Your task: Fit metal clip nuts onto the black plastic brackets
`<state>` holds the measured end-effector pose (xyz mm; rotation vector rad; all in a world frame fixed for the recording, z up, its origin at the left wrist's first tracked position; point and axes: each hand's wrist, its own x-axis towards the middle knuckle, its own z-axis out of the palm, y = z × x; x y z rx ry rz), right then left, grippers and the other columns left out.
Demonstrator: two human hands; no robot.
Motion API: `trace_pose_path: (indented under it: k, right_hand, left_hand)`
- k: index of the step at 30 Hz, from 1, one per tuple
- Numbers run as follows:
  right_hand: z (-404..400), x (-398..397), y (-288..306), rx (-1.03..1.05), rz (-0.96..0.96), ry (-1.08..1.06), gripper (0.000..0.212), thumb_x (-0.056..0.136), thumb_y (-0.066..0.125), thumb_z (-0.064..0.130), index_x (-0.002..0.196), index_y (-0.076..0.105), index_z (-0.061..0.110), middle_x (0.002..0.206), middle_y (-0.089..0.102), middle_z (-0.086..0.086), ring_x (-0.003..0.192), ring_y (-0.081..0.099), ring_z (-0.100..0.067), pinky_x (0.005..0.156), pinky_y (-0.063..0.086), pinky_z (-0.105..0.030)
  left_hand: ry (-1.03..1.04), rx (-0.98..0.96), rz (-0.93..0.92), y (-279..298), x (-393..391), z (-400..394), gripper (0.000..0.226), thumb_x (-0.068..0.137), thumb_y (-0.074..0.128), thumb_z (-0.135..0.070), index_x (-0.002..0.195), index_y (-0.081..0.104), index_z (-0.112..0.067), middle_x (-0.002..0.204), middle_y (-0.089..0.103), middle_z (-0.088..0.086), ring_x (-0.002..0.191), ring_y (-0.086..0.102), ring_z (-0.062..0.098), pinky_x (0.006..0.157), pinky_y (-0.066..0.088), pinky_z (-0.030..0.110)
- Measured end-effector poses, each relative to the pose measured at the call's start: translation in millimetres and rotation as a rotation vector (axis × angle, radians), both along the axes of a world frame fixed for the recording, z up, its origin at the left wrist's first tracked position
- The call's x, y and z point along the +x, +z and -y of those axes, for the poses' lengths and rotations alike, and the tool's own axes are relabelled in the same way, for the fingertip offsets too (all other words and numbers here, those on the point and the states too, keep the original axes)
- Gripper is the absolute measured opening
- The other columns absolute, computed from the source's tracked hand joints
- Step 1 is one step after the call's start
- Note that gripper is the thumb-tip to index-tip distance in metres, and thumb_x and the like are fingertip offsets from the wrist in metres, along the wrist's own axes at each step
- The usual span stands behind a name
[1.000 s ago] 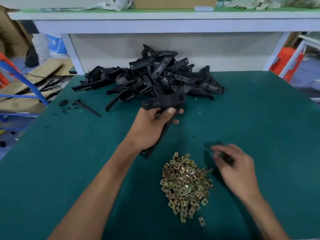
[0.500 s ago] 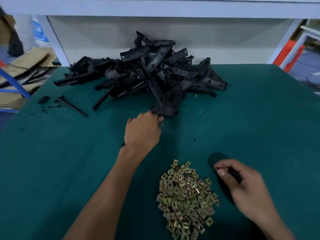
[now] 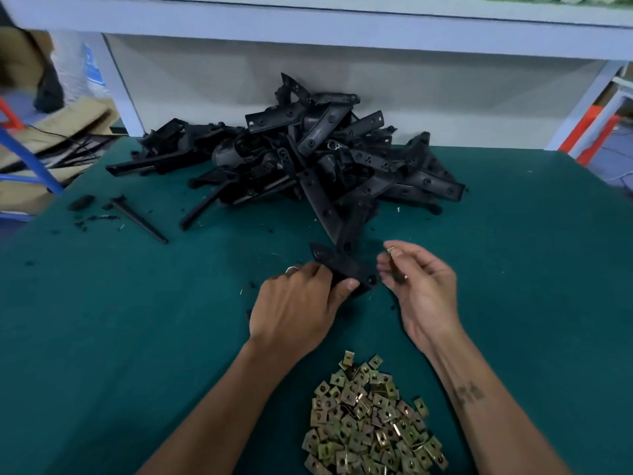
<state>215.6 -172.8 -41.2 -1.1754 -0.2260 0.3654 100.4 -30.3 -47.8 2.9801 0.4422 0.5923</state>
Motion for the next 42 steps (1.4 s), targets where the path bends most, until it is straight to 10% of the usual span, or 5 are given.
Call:
trace_pose_path:
  k: [11,42]
  right_hand:
    - [1,-5,-2,-0.009,0.054,0.111,0.027,0.095,0.061,-0.001,0.092,0.081,0.016,0.089,0.076,-0.013,0.087,0.072,-0.021,0.074,0.057,-0.033]
    - [-4,-17,-6,-0.044,0.067,-0.017,0.009,0.085,0.076,0.009,0.086,0.080,0.016,0.079,0.074,0.000,0.085,0.069,-0.017,0.089,0.052,-0.043]
  left_hand:
    - [-0.022,0.035,-0.032,-3,9,13,0.067,0.101,0.010,-0.067,0.111,0.061,-0.024,0.107,0.065,-0.001,0.073,0.066,0.029,0.050,0.031,0.031]
    - [0.034,-0.083,-0.027,-4,9,9,0.070,0.098,0.006,-0.067,0.097,0.058,-0.020,0.099,0.064,-0.002,0.068,0.064,0.035,0.052,0.035,0.033]
